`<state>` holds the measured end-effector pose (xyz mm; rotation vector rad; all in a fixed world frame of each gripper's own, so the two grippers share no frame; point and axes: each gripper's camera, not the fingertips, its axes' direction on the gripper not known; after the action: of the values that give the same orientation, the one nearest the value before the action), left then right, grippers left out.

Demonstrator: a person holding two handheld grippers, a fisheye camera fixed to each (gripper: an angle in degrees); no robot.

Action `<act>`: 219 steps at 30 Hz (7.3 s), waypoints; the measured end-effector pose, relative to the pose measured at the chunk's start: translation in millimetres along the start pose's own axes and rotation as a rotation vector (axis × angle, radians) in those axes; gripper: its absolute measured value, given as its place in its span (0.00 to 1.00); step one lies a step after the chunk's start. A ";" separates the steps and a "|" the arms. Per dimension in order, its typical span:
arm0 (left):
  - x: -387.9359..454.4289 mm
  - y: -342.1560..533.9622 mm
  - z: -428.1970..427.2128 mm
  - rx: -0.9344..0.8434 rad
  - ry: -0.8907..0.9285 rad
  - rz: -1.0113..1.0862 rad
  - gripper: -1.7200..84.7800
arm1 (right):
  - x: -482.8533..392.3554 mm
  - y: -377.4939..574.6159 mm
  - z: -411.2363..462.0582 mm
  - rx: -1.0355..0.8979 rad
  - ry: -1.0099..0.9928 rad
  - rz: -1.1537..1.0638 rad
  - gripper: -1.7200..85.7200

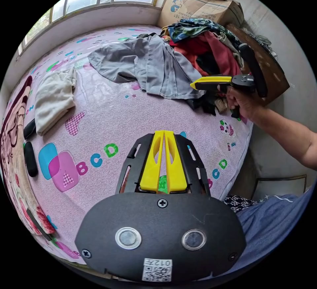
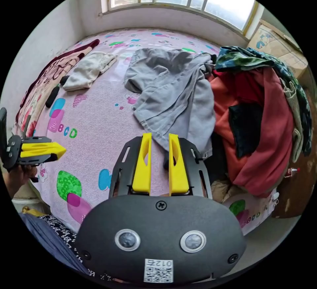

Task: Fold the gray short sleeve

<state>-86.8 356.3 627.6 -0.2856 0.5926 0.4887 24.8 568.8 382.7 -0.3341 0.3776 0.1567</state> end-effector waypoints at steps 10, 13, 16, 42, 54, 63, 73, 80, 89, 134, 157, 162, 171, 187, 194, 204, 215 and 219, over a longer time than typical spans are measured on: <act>46.1 -115.4 23.6 0.023 -0.113 -0.024 0.02 | 111.5 -67.6 13.9 -0.007 0.120 -0.028 0.17; 46.4 -174.9 27.6 0.052 -0.131 -0.011 0.02 | 137.9 -58.6 7.8 -0.006 0.094 0.010 0.11; 45.9 -243.7 38.4 0.040 -0.143 -0.006 0.03 | 151.7 -44.0 -15.8 0.066 0.067 -0.016 0.06; 121.3 -579.3 155.7 -0.241 -0.258 0.103 0.15 | 169.9 -29.2 -143.5 0.314 -0.165 -0.257 0.02; 134.7 -559.4 45.8 -0.158 -0.321 0.255 0.02 | 145.1 -47.3 -202.4 0.364 -0.205 -0.312 0.03; 106.5 -479.2 -105.7 -0.131 -0.356 0.265 0.01 | 122.7 -52.3 -260.1 0.390 -0.269 -0.361 0.08; 111.2 -393.5 -225.8 -0.143 -0.381 0.374 0.01 | 159.2 -85.6 -238.9 0.271 -0.264 -0.236 0.12; 117.0 -357.7 -295.1 -0.161 -0.394 0.437 0.02 | 118.6 -168.7 -181.3 0.189 -0.245 -0.332 0.15; 97.1 -327.2 -378.1 -0.165 -0.399 0.458 0.02 | 25.1 -222.5 -171.2 0.238 -0.142 -0.665 0.08; 14.3 149.0 -872.6 0.417 -0.448 -0.075 0.01 | 103.5 -202.2 -600.7 0.217 -0.099 -0.517 0.09; -328.7 96.7 -530.5 -0.138 -0.454 -0.708 0.02 | -169.0 -460.4 0.3 -0.258 -0.138 -0.544 0.07; -359.8 107.4 -491.7 -0.217 -0.482 -0.808 0.03 | -199.5 -461.2 38.0 -0.314 -0.064 -0.600 0.12; -305.0 139.6 -510.4 0.042 -0.445 -0.616 0.03 | -177.8 -339.6 -19.8 -0.096 -0.177 -0.630 0.11; -30.8 83.3 -356.9 -0.222 -0.486 0.048 0.12 | -273.6 -178.6 34.5 -0.207 -0.213 -0.689 0.12; 28.3 90.6 -288.8 -0.318 -0.624 0.183 0.14 | -291.2 -160.5 47.5 -0.233 -0.207 -0.710 0.11; 65.9 88.4 -199.5 -0.382 -0.874 0.424 0.05 | -312.9 -141.9 58.2 -0.218 -0.136 -0.729 0.05; -39.7 -17.9 -275.6 -0.218 -0.818 0.176 0.02 | -290.2 -280.2 20.1 -0.076 -0.144 -0.715 0.02; -106.3 -51.5 -274.5 -0.240 -0.821 0.080 0.02 | -291.7 -342.3 43.5 -0.105 -0.092 -0.736 0.02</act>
<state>-263.9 167.2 478.5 -0.2614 -0.2573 0.6984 -156.3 238.8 632.5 -0.5469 0.1370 -0.5289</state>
